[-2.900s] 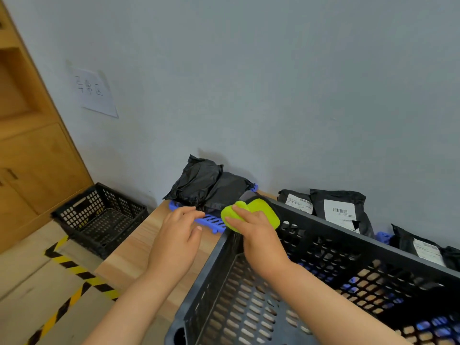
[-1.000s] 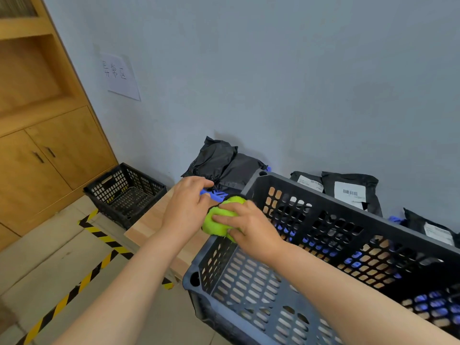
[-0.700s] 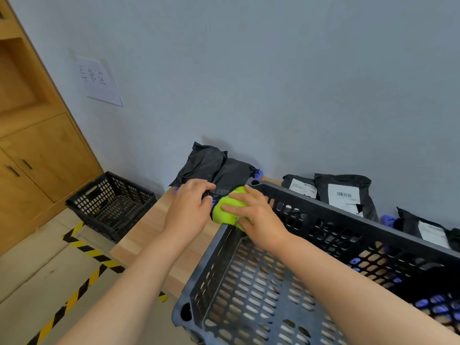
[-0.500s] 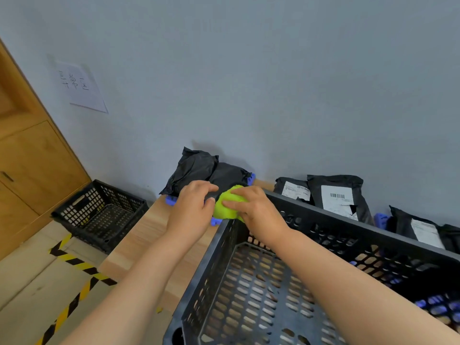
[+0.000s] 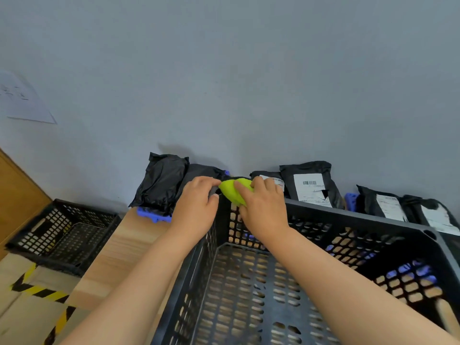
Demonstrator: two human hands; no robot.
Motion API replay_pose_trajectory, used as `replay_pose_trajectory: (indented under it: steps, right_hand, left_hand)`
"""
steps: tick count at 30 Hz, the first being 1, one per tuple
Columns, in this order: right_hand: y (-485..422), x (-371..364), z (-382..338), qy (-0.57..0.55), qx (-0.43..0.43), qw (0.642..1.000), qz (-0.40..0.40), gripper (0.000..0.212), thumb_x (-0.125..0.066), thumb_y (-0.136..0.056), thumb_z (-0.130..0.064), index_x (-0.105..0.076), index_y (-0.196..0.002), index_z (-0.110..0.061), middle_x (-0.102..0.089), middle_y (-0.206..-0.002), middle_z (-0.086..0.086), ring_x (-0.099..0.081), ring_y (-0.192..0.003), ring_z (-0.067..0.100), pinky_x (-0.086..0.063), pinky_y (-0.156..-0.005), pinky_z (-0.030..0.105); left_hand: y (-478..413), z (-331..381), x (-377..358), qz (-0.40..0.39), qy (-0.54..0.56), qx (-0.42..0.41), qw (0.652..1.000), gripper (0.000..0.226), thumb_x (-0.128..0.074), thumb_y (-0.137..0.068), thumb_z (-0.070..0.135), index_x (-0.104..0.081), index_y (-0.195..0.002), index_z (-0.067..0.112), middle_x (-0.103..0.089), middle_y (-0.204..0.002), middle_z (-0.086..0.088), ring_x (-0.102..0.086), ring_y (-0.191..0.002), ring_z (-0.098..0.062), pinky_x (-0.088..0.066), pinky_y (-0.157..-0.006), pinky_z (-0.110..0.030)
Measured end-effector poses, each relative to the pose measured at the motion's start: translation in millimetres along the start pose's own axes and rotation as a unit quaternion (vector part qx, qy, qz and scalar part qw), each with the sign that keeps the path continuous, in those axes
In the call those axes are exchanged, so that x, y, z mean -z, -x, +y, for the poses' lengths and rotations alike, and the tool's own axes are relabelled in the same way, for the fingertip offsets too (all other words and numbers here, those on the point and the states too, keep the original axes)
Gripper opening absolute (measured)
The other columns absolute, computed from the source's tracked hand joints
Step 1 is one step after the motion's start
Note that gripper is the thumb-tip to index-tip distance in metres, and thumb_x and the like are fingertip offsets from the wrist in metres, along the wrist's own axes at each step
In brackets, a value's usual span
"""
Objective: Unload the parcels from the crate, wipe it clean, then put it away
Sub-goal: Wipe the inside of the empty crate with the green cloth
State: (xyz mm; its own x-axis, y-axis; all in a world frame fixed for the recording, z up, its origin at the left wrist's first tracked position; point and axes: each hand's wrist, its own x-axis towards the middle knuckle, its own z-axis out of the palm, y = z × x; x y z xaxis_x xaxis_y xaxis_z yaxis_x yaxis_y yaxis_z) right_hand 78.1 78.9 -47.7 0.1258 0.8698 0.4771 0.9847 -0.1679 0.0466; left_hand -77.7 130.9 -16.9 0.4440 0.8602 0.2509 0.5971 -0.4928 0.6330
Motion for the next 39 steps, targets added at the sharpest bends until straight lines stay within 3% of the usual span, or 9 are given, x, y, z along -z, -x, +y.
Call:
replay_pose_trajectory:
  steps: [4,10,15,22,30,35,39]
  right_hand:
    - [1,1,18,0.016,-0.055,0.998,-0.02,0.039,-0.076,-0.067,-0.038,-0.068,-0.102,-0.023,-0.057,-0.089,0.008,-0.052,-0.085,0.028,-0.044,-0.071,0.038]
    - [30,5,59,-0.008,-0.073,0.996,-0.041,0.049,-0.082,-0.066,-0.032,-0.063,-0.109,-0.018,-0.061,-0.115,0.015,-0.062,-0.09,0.032,-0.052,-0.075,0.039]
    - [50,11,91,0.024,-0.066,0.996,-0.055,0.053,-0.078,-0.07,-0.033,-0.056,-0.117,-0.021,-0.06,-0.116,0.011,-0.061,-0.093,0.029,-0.047,-0.087,0.043]
    - [74,27,129,0.019,-0.082,0.995,-0.057,0.06,-0.086,-0.059,-0.023,-0.06,-0.113,-0.017,-0.063,-0.107,0.013,-0.063,-0.085,0.03,-0.052,-0.08,0.041]
    - [105,47,190,0.036,-0.117,0.989,-0.086,0.059,-0.085,-0.061,-0.015,-0.06,-0.115,-0.014,-0.062,-0.115,0.016,-0.061,-0.102,0.036,-0.045,-0.095,0.048]
    - [121,63,223,0.052,-0.148,0.978,-0.135,0.054,-0.08,-0.066,-0.006,-0.059,-0.115,-0.016,-0.059,-0.123,0.017,-0.058,-0.108,0.039,-0.048,-0.089,0.044]
    - [131,83,250,0.061,-0.169,0.968,-0.173,0.05,-0.061,-0.083,-0.006,-0.046,-0.129,-0.019,-0.048,-0.133,0.01,-0.05,-0.115,0.032,-0.044,-0.081,0.036]
  left_hand:
    - [-8,15,-13,-0.012,-0.008,-0.026,1.0,0.035,-0.05,-0.091,0.009,-0.056,-0.125,0.017,-0.051,-0.13,0.001,-0.042,-0.121,-0.015,-0.03,-0.097,-0.024]
    - [-10,40,-43,-0.061,-0.007,-0.075,0.995,0.038,-0.049,-0.092,0.01,-0.054,-0.129,0.019,-0.051,-0.132,0.002,-0.04,-0.123,-0.014,-0.029,-0.101,-0.024]
    - [-5,64,-70,-0.11,-0.018,-0.127,0.986,0.043,-0.048,-0.094,0.012,-0.048,-0.136,0.018,-0.048,-0.14,0.002,-0.038,-0.13,-0.013,-0.027,-0.108,-0.027]
    - [10,98,-98,-0.156,-0.057,-0.149,0.975,0.052,-0.047,-0.095,0.018,-0.033,-0.146,0.019,-0.032,-0.152,0.001,-0.024,-0.14,-0.013,-0.013,-0.115,-0.027]
    - [24,138,-127,-0.17,-0.087,-0.174,0.966,0.053,-0.043,-0.097,0.023,-0.027,-0.148,0.02,-0.024,-0.155,0.002,-0.015,-0.144,-0.013,-0.003,-0.116,-0.026]
    - [33,161,-143,-0.181,-0.102,-0.182,0.961,0.053,-0.043,-0.097,0.024,-0.027,-0.148,0.02,-0.023,-0.156,0.001,-0.014,-0.144,-0.014,-0.002,-0.117,-0.03]
    - [42,178,-153,-0.191,-0.106,-0.185,0.958,0.053,-0.042,-0.097,0.025,-0.027,-0.148,0.021,-0.02,-0.157,0.0,-0.011,-0.145,-0.014,-0.002,-0.118,-0.034]
